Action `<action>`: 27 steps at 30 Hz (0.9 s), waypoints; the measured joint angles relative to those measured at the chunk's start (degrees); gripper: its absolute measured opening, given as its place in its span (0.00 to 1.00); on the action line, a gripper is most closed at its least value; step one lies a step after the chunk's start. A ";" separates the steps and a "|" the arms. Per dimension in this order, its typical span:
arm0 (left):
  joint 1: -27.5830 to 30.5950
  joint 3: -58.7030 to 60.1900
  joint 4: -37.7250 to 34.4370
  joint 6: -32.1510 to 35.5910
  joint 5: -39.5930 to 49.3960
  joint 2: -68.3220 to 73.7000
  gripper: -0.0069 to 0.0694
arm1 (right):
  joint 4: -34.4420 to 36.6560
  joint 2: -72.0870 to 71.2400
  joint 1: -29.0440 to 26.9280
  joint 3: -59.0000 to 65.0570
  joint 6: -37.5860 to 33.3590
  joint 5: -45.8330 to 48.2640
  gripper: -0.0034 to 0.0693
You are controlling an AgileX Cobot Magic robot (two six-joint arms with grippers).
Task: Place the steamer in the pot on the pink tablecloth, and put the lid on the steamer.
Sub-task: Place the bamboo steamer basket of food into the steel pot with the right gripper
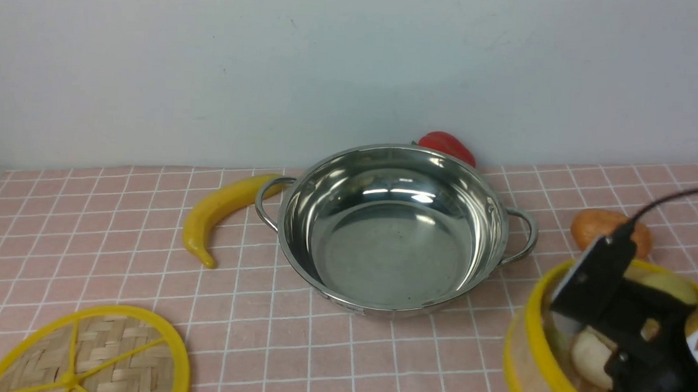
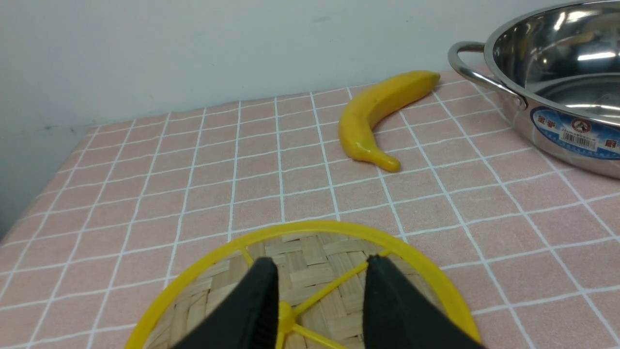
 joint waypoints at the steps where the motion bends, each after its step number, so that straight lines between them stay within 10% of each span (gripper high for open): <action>1: 0.00 0.00 0.00 0.00 0.00 0.00 0.41 | -0.66 0.36 0.74 -1.80 -0.06 0.12 0.14; 27: 0.00 0.00 0.00 0.00 0.00 0.00 0.41 | -12.98 43.47 6.79 -50.22 -20.08 1.06 0.14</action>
